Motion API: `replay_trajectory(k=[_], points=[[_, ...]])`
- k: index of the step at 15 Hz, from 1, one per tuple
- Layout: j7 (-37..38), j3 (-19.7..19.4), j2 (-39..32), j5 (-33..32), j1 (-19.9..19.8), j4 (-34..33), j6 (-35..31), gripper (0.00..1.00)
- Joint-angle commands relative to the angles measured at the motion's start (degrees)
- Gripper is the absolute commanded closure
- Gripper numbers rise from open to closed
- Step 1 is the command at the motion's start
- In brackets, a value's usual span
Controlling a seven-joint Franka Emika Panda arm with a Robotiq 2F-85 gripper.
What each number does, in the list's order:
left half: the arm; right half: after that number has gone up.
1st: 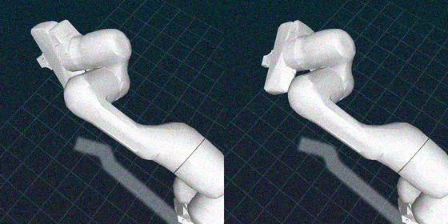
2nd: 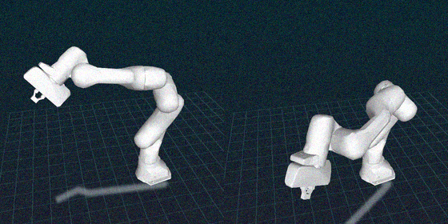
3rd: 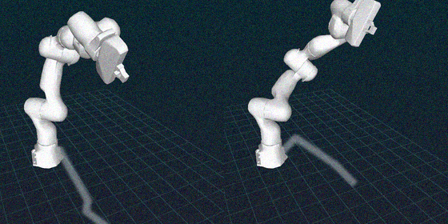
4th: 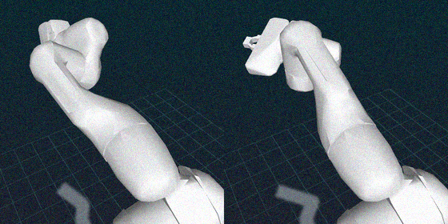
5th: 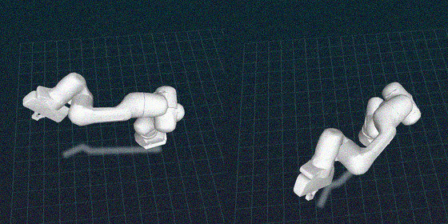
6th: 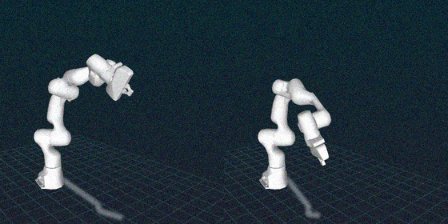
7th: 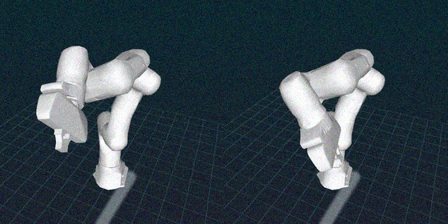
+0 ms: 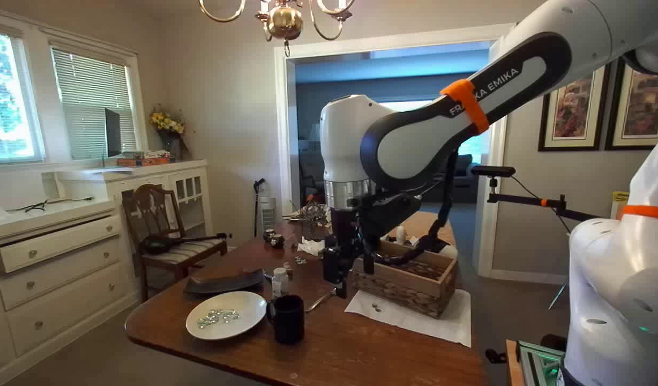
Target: Move the brown box backwards
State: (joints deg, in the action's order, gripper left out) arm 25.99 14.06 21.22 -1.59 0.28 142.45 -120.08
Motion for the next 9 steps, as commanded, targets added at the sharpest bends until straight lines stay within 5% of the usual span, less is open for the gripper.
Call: replay_trajectory(k=[1,9], points=[[0.32,-1.01,-0.1,-0.42,1.05,-0.07,0.11,0.0],[1.03,-2.66,0.69,-1.2,-0.59,0.43,-0.57,0.0]])
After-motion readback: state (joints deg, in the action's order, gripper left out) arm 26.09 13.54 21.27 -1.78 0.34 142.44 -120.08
